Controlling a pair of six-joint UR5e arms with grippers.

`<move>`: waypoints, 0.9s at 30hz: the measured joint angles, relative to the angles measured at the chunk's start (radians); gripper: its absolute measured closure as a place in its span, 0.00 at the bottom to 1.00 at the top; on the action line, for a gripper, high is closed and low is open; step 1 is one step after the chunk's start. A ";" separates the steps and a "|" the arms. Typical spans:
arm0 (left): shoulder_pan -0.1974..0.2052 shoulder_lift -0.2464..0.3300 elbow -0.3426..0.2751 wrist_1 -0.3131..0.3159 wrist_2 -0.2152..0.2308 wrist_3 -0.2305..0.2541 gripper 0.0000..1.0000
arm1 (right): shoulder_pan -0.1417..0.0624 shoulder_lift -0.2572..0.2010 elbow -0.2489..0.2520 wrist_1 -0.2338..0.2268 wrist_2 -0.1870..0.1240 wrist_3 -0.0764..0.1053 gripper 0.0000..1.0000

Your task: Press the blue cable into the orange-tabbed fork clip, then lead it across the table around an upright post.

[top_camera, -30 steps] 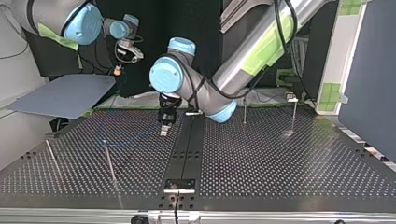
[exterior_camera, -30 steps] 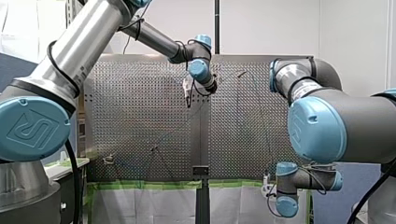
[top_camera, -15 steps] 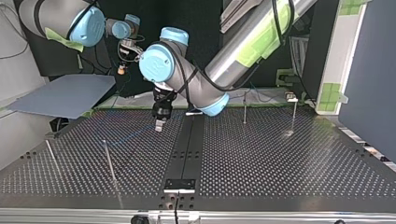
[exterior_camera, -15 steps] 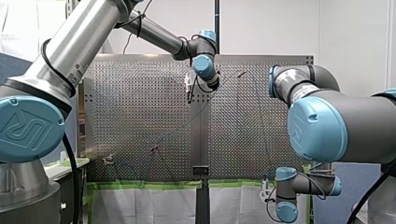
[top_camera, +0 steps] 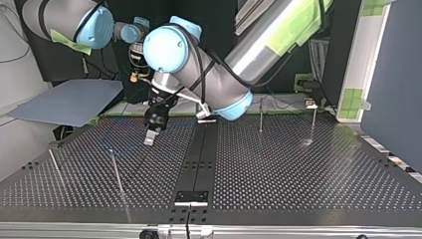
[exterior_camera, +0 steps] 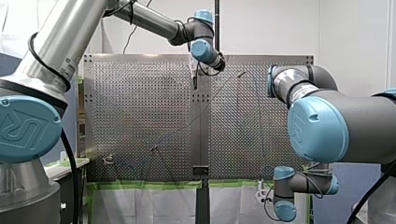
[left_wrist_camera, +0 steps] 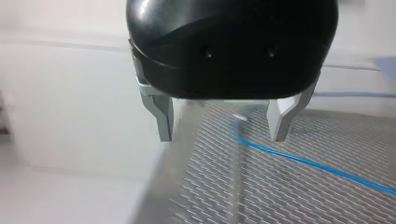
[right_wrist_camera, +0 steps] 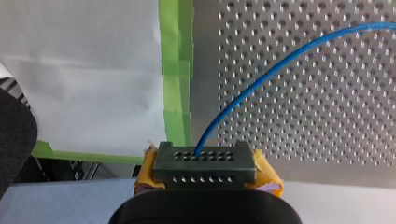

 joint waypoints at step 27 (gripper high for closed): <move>0.009 0.018 0.000 0.047 0.224 -0.063 0.00 | 0.013 -0.003 0.114 -0.134 0.020 0.021 1.00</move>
